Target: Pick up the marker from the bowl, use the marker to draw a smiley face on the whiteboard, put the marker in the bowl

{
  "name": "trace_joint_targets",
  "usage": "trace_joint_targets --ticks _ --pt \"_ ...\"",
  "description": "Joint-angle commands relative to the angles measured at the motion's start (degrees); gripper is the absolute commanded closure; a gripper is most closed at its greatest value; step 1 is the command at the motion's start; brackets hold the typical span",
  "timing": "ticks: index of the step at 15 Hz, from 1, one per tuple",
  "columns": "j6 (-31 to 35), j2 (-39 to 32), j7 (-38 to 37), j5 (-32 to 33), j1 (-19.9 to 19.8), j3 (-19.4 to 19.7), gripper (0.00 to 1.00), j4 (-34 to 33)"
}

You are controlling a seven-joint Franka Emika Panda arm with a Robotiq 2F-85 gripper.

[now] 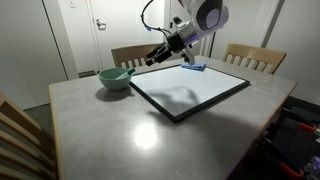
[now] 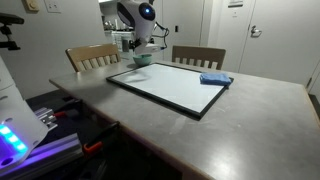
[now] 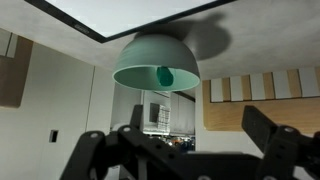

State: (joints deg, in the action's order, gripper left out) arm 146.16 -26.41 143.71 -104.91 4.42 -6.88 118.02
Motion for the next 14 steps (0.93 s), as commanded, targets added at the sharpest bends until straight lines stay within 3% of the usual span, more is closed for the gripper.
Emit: trace_joint_targets --ticks 1,14 --pt "-1.07 -4.67 1.87 -1.82 2.4 3.11 0.0 -4.85" --pt "-2.26 -14.24 -4.11 7.7 6.96 3.64 0.0 -17.23"
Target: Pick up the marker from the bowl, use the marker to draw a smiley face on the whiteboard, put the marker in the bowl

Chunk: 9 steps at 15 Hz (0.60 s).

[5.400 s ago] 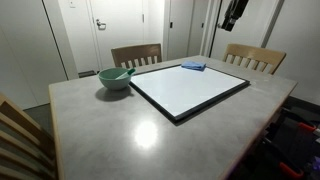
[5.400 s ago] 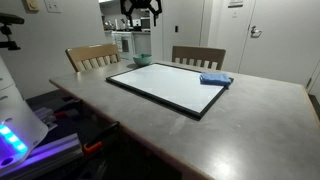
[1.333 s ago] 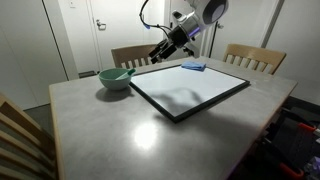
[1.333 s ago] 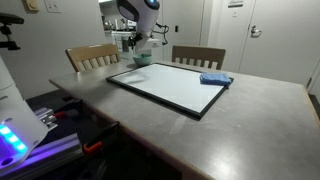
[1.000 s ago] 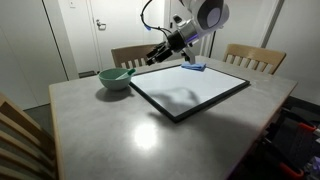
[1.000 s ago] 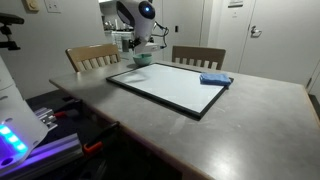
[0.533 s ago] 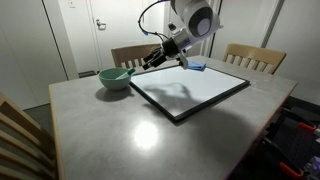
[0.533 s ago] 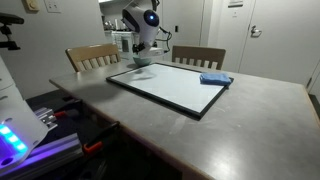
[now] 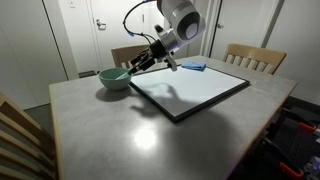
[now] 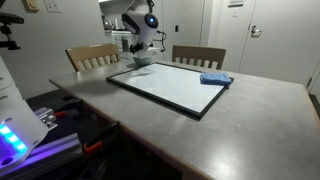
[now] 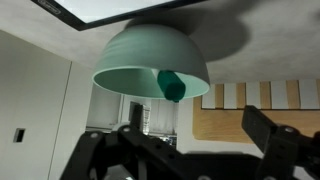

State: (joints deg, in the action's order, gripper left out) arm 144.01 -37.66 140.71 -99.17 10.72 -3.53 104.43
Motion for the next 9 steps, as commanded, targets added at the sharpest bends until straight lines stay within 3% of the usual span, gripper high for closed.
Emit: trace_joint_targets --ticks 1,9 --pt "0.14 -3.68 -1.63 2.55 0.8 0.31 0.0 -4.45" --pt "0.42 -7.45 -3.1 4.89 0.73 -0.12 0.0 -9.93"
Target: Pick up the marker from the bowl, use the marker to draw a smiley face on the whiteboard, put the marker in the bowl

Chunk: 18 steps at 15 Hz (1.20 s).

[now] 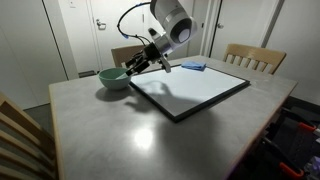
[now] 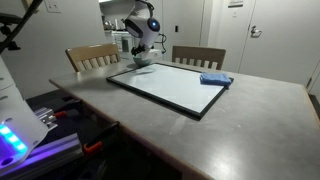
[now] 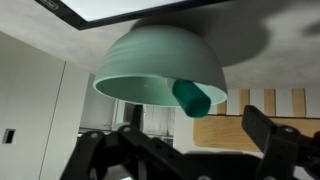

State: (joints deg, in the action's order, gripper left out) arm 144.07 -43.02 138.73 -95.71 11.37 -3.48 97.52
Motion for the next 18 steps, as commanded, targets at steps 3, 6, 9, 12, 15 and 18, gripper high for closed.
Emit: trace_joint_targets --ticks 3,6,9,12,15,18 --pt "0.27 -3.38 -1.75 1.49 -0.21 -0.24 0.0 -4.35" --pt "0.16 -4.72 -2.54 1.57 -0.41 -0.19 0.01 -5.58" --pt "0.14 -5.7 -3.21 1.73 -0.51 -0.12 0.0 -6.6" --pt "0.24 -6.19 -3.65 1.74 -0.55 -0.11 0.08 -7.15" --pt "0.17 -6.61 -3.84 1.67 -0.68 -0.16 0.16 -7.64" --pt "-0.01 -6.45 -3.82 1.57 -0.84 -0.23 0.21 -7.54"
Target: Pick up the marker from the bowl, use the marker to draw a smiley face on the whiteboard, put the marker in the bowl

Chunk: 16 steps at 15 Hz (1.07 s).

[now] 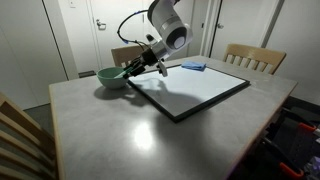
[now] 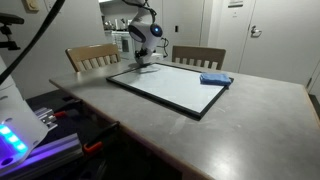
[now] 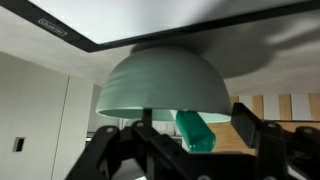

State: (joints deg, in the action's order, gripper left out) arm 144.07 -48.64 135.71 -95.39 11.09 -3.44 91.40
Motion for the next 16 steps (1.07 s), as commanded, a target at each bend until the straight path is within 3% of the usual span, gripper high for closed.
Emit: trace_joint_targets --ticks 1,5,11,16 --pt "-0.11 -0.68 -0.79 1.24 -0.62 -0.31 0.2 -1.34" --pt "-0.38 -0.03 -1.06 1.33 -0.65 -0.45 0.17 -1.09" --pt "-0.5 0.34 -0.58 0.61 -0.87 -0.76 0.29 -0.75" --pt "-1.43 0.96 -0.3 -0.28 -1.38 -1.26 0.23 -0.77"
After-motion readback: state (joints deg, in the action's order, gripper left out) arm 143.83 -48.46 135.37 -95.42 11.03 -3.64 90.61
